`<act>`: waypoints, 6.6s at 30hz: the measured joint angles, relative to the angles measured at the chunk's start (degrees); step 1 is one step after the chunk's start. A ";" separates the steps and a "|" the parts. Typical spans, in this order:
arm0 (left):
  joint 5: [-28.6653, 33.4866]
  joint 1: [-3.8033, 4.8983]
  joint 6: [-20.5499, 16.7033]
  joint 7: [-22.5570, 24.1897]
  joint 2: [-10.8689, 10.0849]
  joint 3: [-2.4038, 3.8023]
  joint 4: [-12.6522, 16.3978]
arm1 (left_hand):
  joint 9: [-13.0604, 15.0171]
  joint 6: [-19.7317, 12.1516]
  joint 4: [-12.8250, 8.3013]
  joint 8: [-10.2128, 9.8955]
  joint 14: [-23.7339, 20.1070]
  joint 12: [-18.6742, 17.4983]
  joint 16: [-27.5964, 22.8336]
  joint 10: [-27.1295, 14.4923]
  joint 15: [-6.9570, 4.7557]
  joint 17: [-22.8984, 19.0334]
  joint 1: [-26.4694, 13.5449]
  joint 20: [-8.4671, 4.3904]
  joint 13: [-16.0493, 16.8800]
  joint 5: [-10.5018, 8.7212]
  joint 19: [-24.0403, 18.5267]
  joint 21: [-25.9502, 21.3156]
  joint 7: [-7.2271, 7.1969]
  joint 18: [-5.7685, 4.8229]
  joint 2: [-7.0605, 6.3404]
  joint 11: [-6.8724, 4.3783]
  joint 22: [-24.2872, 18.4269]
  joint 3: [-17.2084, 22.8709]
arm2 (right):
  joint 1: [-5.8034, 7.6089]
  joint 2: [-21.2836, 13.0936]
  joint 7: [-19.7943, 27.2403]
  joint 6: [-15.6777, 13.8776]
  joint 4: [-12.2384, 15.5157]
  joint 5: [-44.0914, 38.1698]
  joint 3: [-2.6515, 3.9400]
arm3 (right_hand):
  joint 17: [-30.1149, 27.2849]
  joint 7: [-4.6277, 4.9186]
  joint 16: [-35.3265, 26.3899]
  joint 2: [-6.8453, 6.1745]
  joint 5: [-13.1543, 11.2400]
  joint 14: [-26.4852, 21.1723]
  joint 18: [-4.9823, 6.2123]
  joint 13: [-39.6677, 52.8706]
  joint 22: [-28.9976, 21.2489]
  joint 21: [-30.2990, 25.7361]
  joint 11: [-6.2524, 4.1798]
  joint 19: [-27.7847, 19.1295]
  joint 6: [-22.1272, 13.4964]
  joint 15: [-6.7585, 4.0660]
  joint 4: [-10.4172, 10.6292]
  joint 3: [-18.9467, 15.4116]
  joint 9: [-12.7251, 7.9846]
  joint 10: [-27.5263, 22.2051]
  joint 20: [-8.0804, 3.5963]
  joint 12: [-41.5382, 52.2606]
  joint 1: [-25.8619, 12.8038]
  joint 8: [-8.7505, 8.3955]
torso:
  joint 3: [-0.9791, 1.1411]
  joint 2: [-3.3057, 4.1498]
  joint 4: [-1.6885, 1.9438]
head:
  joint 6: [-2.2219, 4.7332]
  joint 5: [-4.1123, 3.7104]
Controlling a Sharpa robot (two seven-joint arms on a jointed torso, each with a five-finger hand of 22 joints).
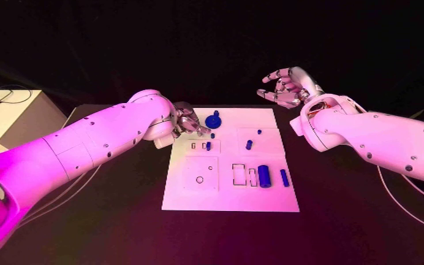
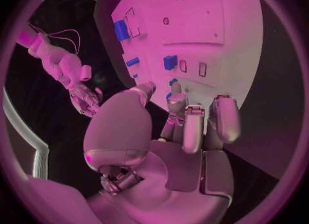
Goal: Assemble the parts on the task board
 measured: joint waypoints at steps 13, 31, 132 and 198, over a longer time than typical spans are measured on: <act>-1.72 0.04 2.79 -0.89 2.62 -1.05 -3.09 | 2.39 0.00 0.06 1.13 0.00 -0.94 0.00 -1.14 -0.42 -0.01 -1.88 -0.20 -1.43 0.00 0.20 0.00 0.01 0.00 -0.52 -0.28 0.14 -1.51 | 0.55 1.54 7.40 -4.67 -3.58 15.47 0.01 | -27.44 0.32 -36.58 -2.75 3.79 -9.31 1.65 -27.03 -25.26 -30.98 -0.48 -4.04 -1.90 0.84 -0.16 8.35 1.06 -6.10 0.72 -20.60 -2.26 3.68 | -0.25 0.18 -0.04 | -0.49 -0.22; -1.15 -0.02 4.79 -1.07 4.48 -2.74 -4.23 | 2.79 -0.01 0.08 1.13 0.00 -1.45 0.00 -1.76 -0.41 -0.01 -1.88 -0.20 -2.39 0.00 0.20 0.00 0.02 0.00 -0.52 -0.48 0.13 -1.81 | 0.62 2.97 9.71 -6.03 -5.38 21.10 -0.02 | -37.52 2.35 -59.88 -4.17 4.78 -13.06 1.65 -48.67 -42.72 -43.91 2.54 -7.35 -0.63 4.31 -0.65 12.93 -0.30 -2.68 4.82 -38.86 -3.68 1.23 | -0.42 0.26 0.11 | -1.16 -0.42; -4.06 -0.86 -10.08 -1.09 0.94 -5.21 1.69 | 11.75 -0.01 -8.70 9.31 0.01 2.60 2.39 5.57 -3.90 -0.03 -7.07 -3.19 2.03 11.78 1.73 1.13 -2.44 -0.89 -4.21 -4.26 2.78 27.82 | -0.14 3.08 6.95 -2.09 -6.56 21.51 -0.31 | -40.58 2.69 -64.67 -4.16 9.88 -14.60 1.65 -54.23 -49.17 -43.91 3.58 -9.93 -1.32 5.85 -1.12 13.39 -1.05 -2.89 6.13 -41.63 -3.68 -1.21 | -0.46 0.41 0.12 | -2.76 0.46; -7.87 -2.87 -9.98 -0.80 -0.24 -4.75 3.61 | 14.64 0.11 -8.71 8.72 0.00 2.60 2.39 5.67 -3.89 -0.03 -6.89 -3.18 1.84 10.92 1.73 1.12 -2.53 -0.88 -4.03 -4.36 2.85 27.83 | -0.64 2.78 5.73 0.18 -6.63 20.98 -0.34 | -40.86 2.76 -65.12 -4.39 9.88 -15.00 1.64 -54.67 -49.92 -43.91 3.78 -10.54 -1.48 6.26 -1.11 13.39 -1.08 -3.09 6.33 -41.60 -3.91 -1.21 | -0.45 0.48 0.11 | -3.99 0.79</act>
